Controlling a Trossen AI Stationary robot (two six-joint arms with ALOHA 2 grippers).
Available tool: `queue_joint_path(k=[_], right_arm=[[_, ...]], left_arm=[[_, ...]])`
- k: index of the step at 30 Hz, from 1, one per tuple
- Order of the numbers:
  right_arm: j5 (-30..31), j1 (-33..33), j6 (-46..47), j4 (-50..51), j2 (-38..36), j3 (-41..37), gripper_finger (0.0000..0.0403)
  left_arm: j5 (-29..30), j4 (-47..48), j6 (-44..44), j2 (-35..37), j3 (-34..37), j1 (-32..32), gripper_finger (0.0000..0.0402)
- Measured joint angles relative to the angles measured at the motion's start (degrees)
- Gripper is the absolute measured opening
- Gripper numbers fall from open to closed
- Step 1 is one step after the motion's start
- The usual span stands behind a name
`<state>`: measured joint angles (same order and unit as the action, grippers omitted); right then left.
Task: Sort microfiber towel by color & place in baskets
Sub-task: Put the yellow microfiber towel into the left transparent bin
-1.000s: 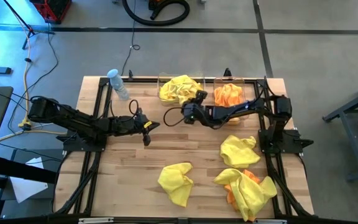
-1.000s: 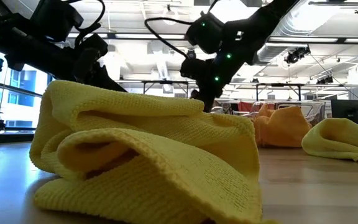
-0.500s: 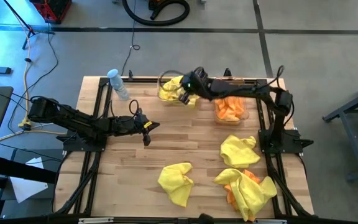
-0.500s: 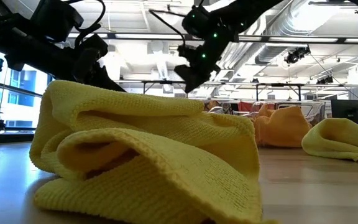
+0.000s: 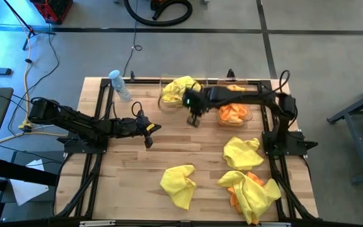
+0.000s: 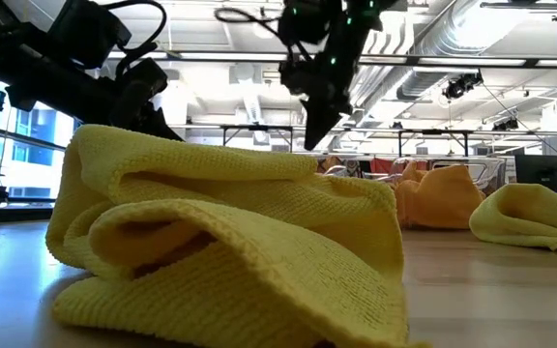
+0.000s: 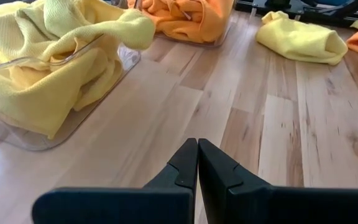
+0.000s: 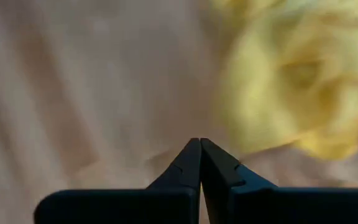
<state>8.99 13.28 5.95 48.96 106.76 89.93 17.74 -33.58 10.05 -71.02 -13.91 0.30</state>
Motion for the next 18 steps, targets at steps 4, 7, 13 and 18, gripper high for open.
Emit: queue_joint_path(k=[4,7,13,18], right_arm=[[-1.4,-8.1,-0.1,2.9,0.0,0.0,0.0000],[-6.1,-13.3,-0.4,2.3,0.0,0.0,0.0000],[-7.4,-22.0,1.6,-0.5,0.0,0.0,0.0005],[-7.0,-27.1,1.6,-3.8,0.0,0.0,0.0057]], left_arm=[[0.0,1.0,0.5,0.0,0.0,0.0,0.0000],[0.0,1.2,0.9,0.0,0.0,0.0,0.0000],[-0.1,1.2,1.2,0.0,0.0,0.0,0.0000],[-2.4,2.4,1.9,0.0,0.0,0.0,0.0000]])
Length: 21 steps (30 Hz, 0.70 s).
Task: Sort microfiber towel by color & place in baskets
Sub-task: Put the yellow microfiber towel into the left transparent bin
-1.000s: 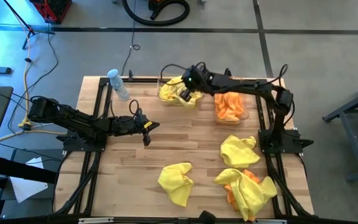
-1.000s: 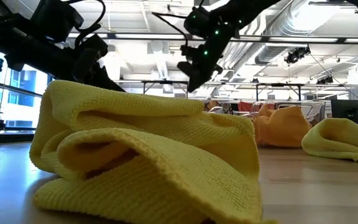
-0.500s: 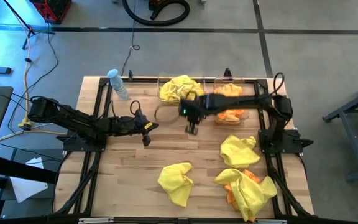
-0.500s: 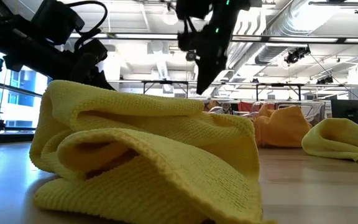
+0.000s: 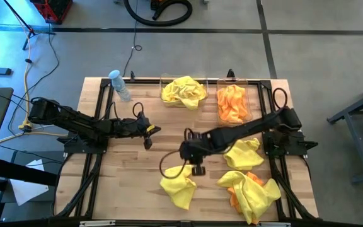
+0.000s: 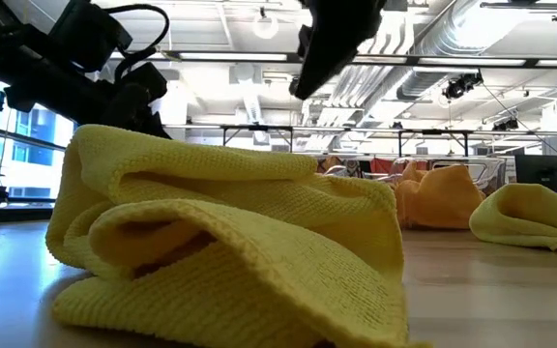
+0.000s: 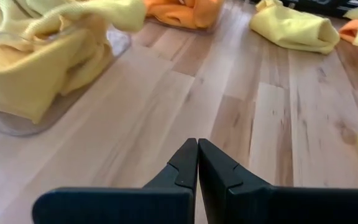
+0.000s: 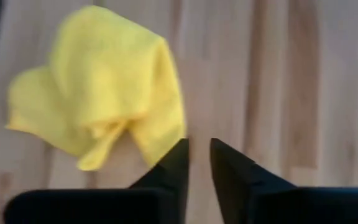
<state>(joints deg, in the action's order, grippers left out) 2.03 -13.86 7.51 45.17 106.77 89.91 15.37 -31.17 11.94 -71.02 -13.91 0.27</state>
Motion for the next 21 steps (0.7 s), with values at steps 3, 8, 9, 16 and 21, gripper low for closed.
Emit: queue_joint_path(k=[3,8,9,16,21], right_arm=[[0.6,-2.2,0.3,-3.0,0.7,0.0,0.0108],[1.7,-5.1,1.2,-9.2,5.2,0.5,0.0194],[1.5,-5.4,1.2,-9.0,6.6,1.2,0.0208],[0.1,-5.7,1.5,0.4,18.1,14.3,0.0265],[-9.1,-4.2,0.0,8.6,27.2,24.0,0.0268]], left_arm=[[-0.9,0.4,1.2,0.0,0.0,0.0,0.0000],[-1.8,0.4,1.5,0.0,0.0,-0.7,0.0000],[-1.8,0.4,1.5,0.0,0.0,-1.0,0.0000],[-1.1,0.2,1.4,0.0,0.0,-2.3,0.0000],[-0.7,0.5,1.4,0.0,0.0,-2.3,0.0000]])
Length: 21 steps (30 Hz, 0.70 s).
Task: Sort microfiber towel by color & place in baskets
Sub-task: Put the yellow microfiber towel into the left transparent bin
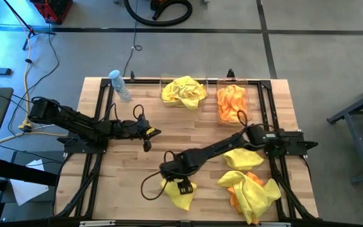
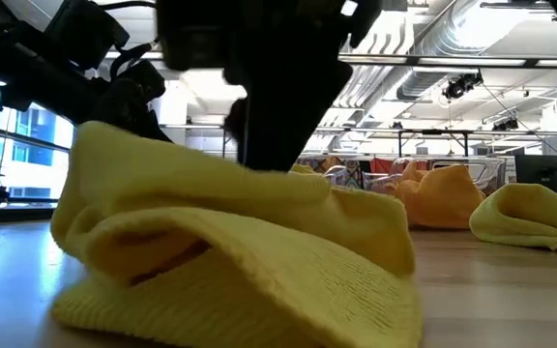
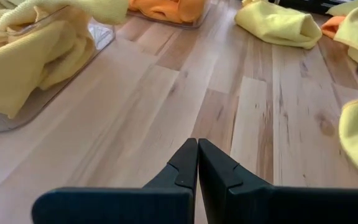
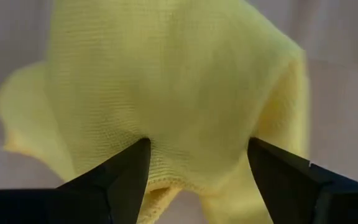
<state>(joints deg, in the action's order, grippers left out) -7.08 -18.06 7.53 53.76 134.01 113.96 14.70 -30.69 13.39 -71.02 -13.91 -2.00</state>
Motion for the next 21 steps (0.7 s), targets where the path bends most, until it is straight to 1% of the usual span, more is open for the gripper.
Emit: queue_joint_path(k=[3,5,6,8,10,12,13,14,16,18,21], right_arm=[[-6.6,1.2,-2.3,0.9,3.6,3.3,0.0258],[-9.6,1.9,-3.0,1.2,5.1,4.3,0.0236],[-10.5,2.2,-3.0,1.3,5.4,4.5,0.0219],[-11.7,2.8,-3.0,1.7,5.4,4.5,0.0168],[-11.7,3.4,-2.9,4.0,5.0,4.5,0.0102],[-10.0,3.8,-2.9,6.5,4.0,4.5,0.0034],[-8.3,4.0,-3.5,7.9,3.1,4.5,0.0018],[-5.9,4.2,-3.5,9.2,1.8,4.5,0.0016],[0.2,4.6,-3.9,11.5,-0.7,4.5,0.0028],[4.9,5.3,-4.7,14.4,-3.5,4.5,0.0030],[6.4,7.2,-4.8,15.6,-8.0,4.5,0.0012]], left_arm=[[0.0,0.0,0.0,0.0,0.0,0.0,0.0000],[0.0,0.0,0.0,0.0,0.0,0.0,0.0000],[0.0,0.1,0.0,0.0,0.0,0.0,0.0000],[0.0,0.2,0.0,0.0,0.0,-0.1,0.0000],[0.0,0.5,0.0,0.0,0.0,-0.2,0.0000],[0.0,0.5,0.0,0.0,0.0,-0.6,0.0000],[0.0,0.4,0.0,0.0,0.0,-0.8,0.0000],[0.0,0.4,0.0,0.0,0.0,-1.0,0.0000],[0.0,0.4,0.0,0.0,0.0,-1.5,0.0000],[0.0,0.4,0.1,0.0,0.0,-1.8,0.0000],[0.0,0.4,0.1,0.0,0.0,-2.2,0.0000]])
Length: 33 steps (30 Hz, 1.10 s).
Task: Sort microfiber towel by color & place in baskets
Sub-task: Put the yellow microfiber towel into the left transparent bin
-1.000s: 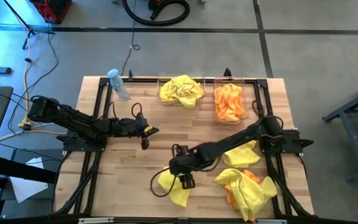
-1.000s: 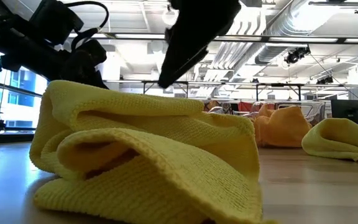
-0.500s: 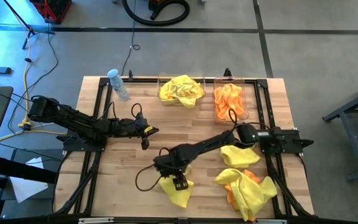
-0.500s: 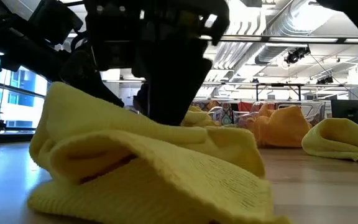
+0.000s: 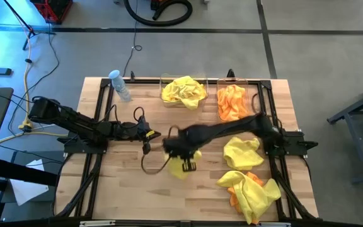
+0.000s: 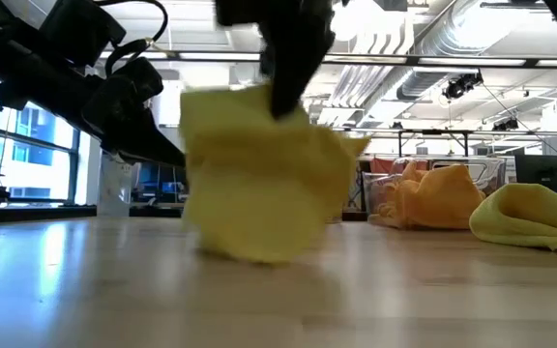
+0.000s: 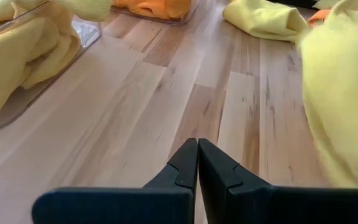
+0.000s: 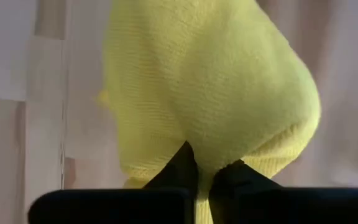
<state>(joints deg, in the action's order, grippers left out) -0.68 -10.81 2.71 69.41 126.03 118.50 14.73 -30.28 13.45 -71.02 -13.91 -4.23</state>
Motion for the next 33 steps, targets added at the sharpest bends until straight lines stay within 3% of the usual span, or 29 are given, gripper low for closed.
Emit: queue_joint_path(k=[8,16,21,26,33], right_arm=[[7.3,8.1,-4.3,2.5,-11.2,0.0,0.0003],[7.6,21.9,-10.6,-2.7,-16.2,0.0,0.0001],[7.5,31.4,-12.2,-9.6,-15.9,0.0,0.0001],[2.8,38.9,-12.2,-11.6,-12.7,0.0,0.0001],[-0.6,40.9,-14.7,-13.8,-1.2,0.0,0.0000]], left_arm=[[0.1,0.5,1.5,0.0,0.0,-0.1,0.0000],[0.9,0.4,0.8,0.0,0.0,-0.1,0.0000],[2.0,0.4,0.1,0.0,0.0,-0.1,0.0000],[2.5,0.4,-1.1,0.0,0.0,0.1,0.0000],[2.7,0.4,-1.2,0.0,0.0,0.5,0.0000]])
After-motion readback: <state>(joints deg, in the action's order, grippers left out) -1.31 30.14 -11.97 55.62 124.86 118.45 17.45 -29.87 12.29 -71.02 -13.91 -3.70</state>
